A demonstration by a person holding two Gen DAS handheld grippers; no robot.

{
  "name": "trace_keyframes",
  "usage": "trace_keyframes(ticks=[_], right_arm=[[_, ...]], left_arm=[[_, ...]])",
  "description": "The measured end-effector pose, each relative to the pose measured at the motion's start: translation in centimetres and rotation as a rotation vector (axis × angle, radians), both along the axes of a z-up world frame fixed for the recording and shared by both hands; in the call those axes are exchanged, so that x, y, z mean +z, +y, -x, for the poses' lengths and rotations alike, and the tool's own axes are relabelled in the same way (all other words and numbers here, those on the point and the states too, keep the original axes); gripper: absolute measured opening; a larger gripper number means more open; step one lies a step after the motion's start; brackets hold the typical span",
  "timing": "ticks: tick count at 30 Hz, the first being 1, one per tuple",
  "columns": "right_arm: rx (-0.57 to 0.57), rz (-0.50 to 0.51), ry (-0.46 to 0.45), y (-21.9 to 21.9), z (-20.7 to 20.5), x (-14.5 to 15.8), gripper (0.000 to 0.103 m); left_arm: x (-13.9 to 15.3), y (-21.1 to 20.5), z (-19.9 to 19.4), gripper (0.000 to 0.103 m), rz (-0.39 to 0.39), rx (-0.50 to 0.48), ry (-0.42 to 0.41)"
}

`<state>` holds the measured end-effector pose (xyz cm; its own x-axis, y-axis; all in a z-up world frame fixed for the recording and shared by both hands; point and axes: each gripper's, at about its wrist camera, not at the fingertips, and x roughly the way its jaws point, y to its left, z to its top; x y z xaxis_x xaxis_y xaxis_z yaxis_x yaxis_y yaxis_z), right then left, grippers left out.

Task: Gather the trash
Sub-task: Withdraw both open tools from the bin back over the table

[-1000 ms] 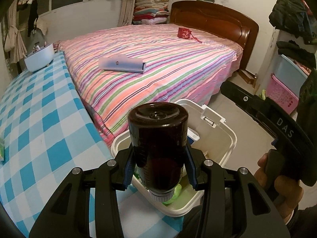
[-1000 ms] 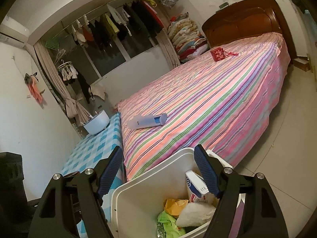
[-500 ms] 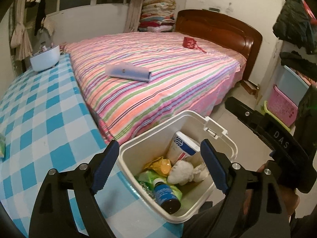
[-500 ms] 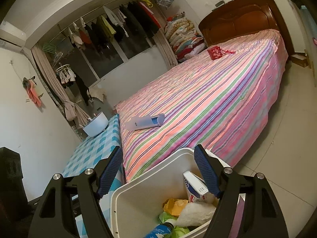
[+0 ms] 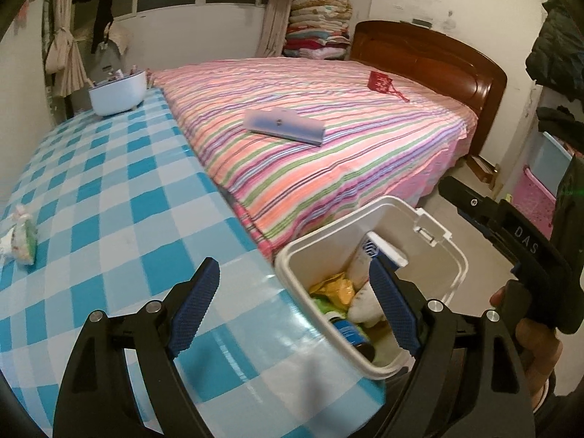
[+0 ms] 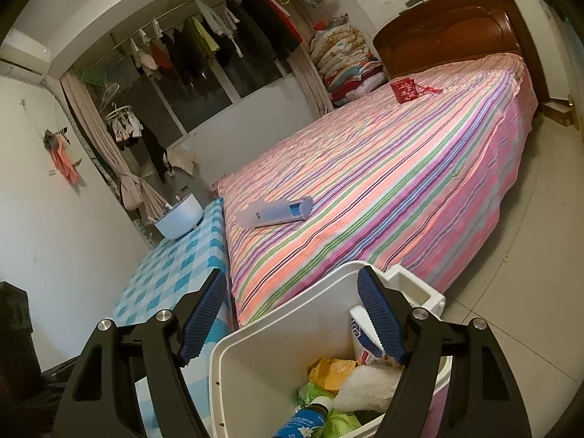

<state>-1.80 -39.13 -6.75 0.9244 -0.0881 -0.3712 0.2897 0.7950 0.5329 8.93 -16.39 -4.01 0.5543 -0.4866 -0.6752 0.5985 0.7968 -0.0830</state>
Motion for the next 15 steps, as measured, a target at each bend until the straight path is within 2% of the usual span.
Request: trace_keyframes(ticks=[9,15], right_arm=[[0.042,0.026,0.035,2.3,-1.4,0.2,0.072],[0.086,0.068,0.059,4.8,-2.7,0.5,0.072]], left_arm=[[0.3,6.1,-2.0,0.083,0.009,0.120,-0.022],[1.1,12.1,-4.1,0.083,0.035,0.250,-0.042]])
